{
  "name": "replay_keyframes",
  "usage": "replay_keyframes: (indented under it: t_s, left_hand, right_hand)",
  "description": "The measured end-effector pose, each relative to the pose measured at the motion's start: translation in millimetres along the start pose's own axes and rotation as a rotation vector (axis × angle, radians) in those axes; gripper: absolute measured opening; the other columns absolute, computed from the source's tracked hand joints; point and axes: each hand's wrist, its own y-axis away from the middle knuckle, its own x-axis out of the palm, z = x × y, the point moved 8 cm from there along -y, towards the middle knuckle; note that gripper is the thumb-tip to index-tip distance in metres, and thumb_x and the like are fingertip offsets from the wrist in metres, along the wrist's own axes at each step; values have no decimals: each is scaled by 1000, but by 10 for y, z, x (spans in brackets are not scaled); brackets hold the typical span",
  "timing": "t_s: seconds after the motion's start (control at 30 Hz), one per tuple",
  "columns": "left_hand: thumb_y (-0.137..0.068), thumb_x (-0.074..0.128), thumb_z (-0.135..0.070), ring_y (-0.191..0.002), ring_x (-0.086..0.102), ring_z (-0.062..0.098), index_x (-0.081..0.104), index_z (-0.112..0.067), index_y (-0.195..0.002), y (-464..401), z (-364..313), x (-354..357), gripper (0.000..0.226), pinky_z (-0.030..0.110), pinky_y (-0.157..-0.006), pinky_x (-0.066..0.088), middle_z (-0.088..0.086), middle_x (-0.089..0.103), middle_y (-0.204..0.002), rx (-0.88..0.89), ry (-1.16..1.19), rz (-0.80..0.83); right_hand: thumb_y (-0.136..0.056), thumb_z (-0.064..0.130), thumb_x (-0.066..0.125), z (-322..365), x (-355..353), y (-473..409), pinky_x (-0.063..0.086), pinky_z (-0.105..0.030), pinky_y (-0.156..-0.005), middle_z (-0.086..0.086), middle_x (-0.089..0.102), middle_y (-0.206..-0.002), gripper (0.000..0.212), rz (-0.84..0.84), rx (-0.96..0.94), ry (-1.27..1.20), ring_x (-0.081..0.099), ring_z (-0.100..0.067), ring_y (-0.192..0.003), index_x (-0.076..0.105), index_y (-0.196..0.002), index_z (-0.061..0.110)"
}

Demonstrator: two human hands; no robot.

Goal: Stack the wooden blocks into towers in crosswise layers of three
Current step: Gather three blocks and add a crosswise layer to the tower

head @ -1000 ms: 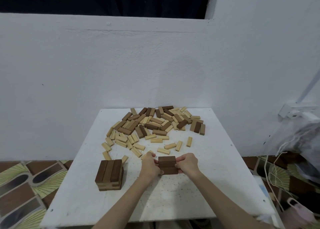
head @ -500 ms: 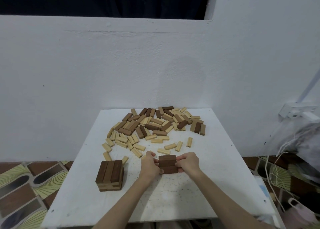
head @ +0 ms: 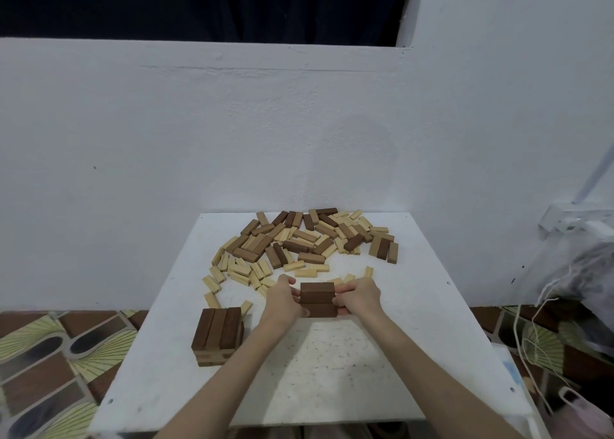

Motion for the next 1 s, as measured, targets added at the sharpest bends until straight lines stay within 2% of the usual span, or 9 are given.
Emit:
replay_keyframes:
  t_s: [0.17, 0.27, 0.37, 0.47, 0.53, 0.67, 0.8, 0.87, 1.0]
  left_hand:
    - [-69, 76, 7, -86, 55, 19, 43, -2, -124, 25, -79, -285, 66, 24, -64, 47, 7, 55, -97, 28, -3, -32]
    - [-68, 76, 8, -85, 55, 18, 43, -2, -123, 56, -92, -482, 64, 24, -66, 46, 7, 56, -96, 60, -14, -64]
    - [-66, 77, 9, -82, 56, 18, 45, -1, -121, 107, -66, -696, 64, 19, -59, 44, 7, 57, -95, 78, -16, -109]
    - [-65, 77, 9, -85, 57, 20, 45, -2, -119, 155, -27, -875, 64, 26, -68, 45, 8, 57, -94, 76, -26, -129]
    - [-65, 78, 8, -84, 58, 19, 46, -3, -117, 207, 19, -1006, 63, 23, -66, 46, 8, 58, -95, 70, -33, -137]
    - [-64, 80, 6, -82, 60, 19, 47, -3, -117, 290, 161, -1218, 63, 22, -65, 48, 8, 60, -96, 38, -44, -145]
    - [-62, 80, 7, -86, 61, 23, 47, -4, -117, 351, 316, -1375, 65, 33, -77, 51, 14, 64, -103, 2, -53, -137]
    - [-62, 80, 8, -88, 62, 25, 47, -4, -116, 383, 387, -1435, 65, 35, -79, 51, 15, 64, -105, -9, -54, -120]
    - [-61, 79, 10, -90, 63, 27, 47, -4, -116, 430, 514, -1528, 64, 37, -80, 52, 17, 64, -107, -29, -43, -106]
  right_hand:
    - [-77, -12, 69, 242, 105, 96, 51, -16, -43, -22, 66, -103, 23, 28, -39, -37, 60, -21, -59, 69, -99, -6]
    - [-76, -13, 69, 395, 199, 162, 53, -18, -45, -18, 63, -96, 24, 54, -66, -62, 60, -20, -58, 68, -100, -6]
    - [-77, -12, 69, 529, 320, 258, 57, -24, -55, -11, 60, -89, 23, 82, -84, -75, 62, -23, -64, 70, -98, -5]
    - [-77, -12, 69, 627, 451, 362, 59, -28, -62, -7, 58, -90, 25, 108, -116, -75, 64, -26, -78, 69, -101, -5]
    - [-78, -12, 69, 678, 567, 431, 59, -27, -62, -8, 56, -95, 27, 130, -127, -83, 65, -27, -83, 68, -103, -5]
    - [-77, -12, 70, 720, 796, 532, 59, -32, -71, -10, 57, -96, 26, 160, -127, -69, 60, -15, -62, 68, -103, -5]
    - [-77, -10, 71, 714, 986, 643, 59, -26, -59, -10, 58, -97, 26, 171, -135, -50, 65, -23, -75, 69, -102, -4]
    - [-77, -10, 71, 697, 1068, 700, 58, -23, -54, -11, 60, -97, 24, 177, -129, -54, 65, -23, -73, 70, -100, -3]
    - [-76, -10, 72, 658, 1193, 783, 58, -23, -53, -18, 65, -104, 23, 185, -115, -70, 66, -24, -69, 69, -98, -4]
